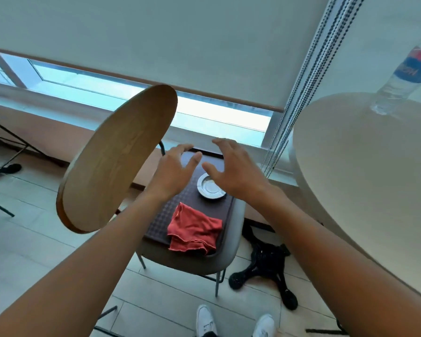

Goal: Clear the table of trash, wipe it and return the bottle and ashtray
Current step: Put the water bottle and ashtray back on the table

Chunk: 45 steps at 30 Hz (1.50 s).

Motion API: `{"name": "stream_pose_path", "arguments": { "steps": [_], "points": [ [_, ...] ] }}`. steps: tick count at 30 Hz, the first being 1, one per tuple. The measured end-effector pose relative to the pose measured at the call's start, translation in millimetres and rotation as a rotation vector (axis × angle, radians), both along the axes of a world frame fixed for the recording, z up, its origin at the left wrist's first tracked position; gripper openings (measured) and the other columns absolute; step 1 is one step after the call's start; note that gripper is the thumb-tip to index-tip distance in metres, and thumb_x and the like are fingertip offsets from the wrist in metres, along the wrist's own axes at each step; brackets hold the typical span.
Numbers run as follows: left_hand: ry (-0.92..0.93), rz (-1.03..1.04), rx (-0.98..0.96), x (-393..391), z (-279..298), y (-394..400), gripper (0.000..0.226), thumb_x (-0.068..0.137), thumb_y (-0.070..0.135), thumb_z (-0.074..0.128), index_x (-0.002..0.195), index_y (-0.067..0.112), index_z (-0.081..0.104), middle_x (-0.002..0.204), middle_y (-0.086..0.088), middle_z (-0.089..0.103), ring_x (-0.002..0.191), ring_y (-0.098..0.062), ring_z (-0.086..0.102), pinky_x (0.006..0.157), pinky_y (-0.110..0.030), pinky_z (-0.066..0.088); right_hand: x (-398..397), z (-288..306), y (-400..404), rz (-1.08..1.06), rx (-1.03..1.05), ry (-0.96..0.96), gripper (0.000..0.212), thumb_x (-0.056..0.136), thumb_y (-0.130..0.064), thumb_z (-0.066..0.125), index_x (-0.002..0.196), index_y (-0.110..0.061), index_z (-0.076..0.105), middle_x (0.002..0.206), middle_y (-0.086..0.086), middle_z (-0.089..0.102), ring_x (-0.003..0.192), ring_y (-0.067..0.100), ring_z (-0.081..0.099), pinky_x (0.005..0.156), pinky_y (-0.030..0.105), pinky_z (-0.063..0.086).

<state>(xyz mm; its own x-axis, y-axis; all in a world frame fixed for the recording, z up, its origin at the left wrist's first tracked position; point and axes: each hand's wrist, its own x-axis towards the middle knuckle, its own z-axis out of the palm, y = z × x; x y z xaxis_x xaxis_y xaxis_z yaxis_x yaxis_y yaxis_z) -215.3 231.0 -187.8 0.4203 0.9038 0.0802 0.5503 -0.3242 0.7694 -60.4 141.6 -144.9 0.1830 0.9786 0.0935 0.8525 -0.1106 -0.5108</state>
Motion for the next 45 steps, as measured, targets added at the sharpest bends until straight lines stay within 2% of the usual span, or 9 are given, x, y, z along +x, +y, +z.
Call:
{"name": "stream_pose_path", "arguments": {
  "steps": [2,5,10,24,27,29,32,36,45],
  "points": [
    [0.010,0.019,-0.041,-4,-18,0,0.052,0.097,0.048,0.054,0.140,0.018,0.052,0.142,-0.004,0.055,0.133,-0.020,0.049,0.108,-0.037,0.041,1,-20,7,-0.009,-0.033,0.003,0.066,0.095,-0.046,0.060,0.151,-0.020,0.038,0.153,0.005,0.043,0.139,0.027,0.042,0.114,0.045,0.036],
    [0.047,0.045,-0.103,-9,-47,2,0.055,0.097,0.048,0.055,0.142,0.017,0.050,0.146,-0.006,0.051,0.134,-0.020,0.046,0.103,-0.026,0.036,6,-53,18,-0.012,-0.101,0.010,0.066,0.095,-0.044,0.060,0.152,-0.019,0.038,0.154,0.006,0.042,0.142,0.027,0.039,0.116,0.045,0.033],
    [0.118,0.039,-0.220,-9,-93,10,0.064,0.094,0.058,0.052,0.146,0.020,0.045,0.150,-0.007,0.044,0.138,-0.023,0.042,0.112,-0.040,0.037,16,-104,34,-0.055,-0.184,0.058,0.064,0.095,-0.035,0.063,0.151,-0.014,0.041,0.153,0.009,0.043,0.140,0.029,0.040,0.116,0.043,0.030],
    [0.164,0.056,-0.337,35,-194,56,0.045,0.090,0.038,0.067,0.129,0.020,0.057,0.126,-0.003,0.054,0.112,-0.019,0.058,0.100,-0.029,0.044,50,-221,78,-0.196,-0.328,0.172,0.054,0.092,-0.023,0.064,0.144,-0.013,0.050,0.143,0.009,0.052,0.133,0.025,0.049,0.111,0.039,0.039],
    [0.169,0.088,-0.357,40,-206,62,0.044,0.089,0.036,0.067,0.129,0.021,0.057,0.119,-0.003,0.057,0.096,-0.019,0.064,0.096,-0.028,0.047,52,-231,83,-0.200,-0.348,0.163,0.052,0.092,-0.018,0.059,0.143,-0.015,0.050,0.143,0.009,0.053,0.133,0.027,0.049,0.111,0.044,0.038],
    [0.180,0.111,-0.372,43,-212,68,0.045,0.088,0.036,0.067,0.130,0.021,0.057,0.117,-0.002,0.058,0.100,-0.021,0.063,0.099,-0.028,0.044,54,-237,86,-0.213,-0.358,0.162,0.052,0.092,-0.015,0.056,0.143,-0.016,0.050,0.144,0.008,0.052,0.132,0.029,0.049,0.111,0.046,0.038],
    [0.189,0.128,-0.389,47,-217,74,0.044,0.090,0.033,0.066,0.131,0.020,0.058,0.117,-0.001,0.062,0.111,-0.017,0.057,0.093,-0.017,0.033,57,-242,90,-0.243,-0.362,0.178,0.055,0.090,-0.009,0.053,0.145,-0.013,0.048,0.147,0.009,0.048,0.134,0.032,0.047,0.113,0.049,0.036],
    [0.201,0.120,-0.378,50,-218,80,0.039,0.089,0.029,0.067,0.126,0.019,0.064,0.113,-0.001,0.068,0.109,-0.013,0.060,0.089,-0.013,0.032,61,-244,93,-0.258,-0.389,0.164,0.057,0.090,-0.005,0.050,0.146,-0.013,0.047,0.149,0.008,0.047,0.135,0.032,0.046,0.112,0.050,0.036],
    [0.192,0.094,-0.368,48,-210,80,0.037,0.084,0.019,0.072,0.120,0.020,0.067,0.109,0.000,0.070,0.100,-0.014,0.065,0.093,-0.022,0.045,57,-239,91,-0.268,-0.344,0.177,0.052,0.085,0.003,0.051,0.134,-0.010,0.058,0.137,0.008,0.056,0.126,0.033,0.052,0.107,0.049,0.040]
  ]
}}
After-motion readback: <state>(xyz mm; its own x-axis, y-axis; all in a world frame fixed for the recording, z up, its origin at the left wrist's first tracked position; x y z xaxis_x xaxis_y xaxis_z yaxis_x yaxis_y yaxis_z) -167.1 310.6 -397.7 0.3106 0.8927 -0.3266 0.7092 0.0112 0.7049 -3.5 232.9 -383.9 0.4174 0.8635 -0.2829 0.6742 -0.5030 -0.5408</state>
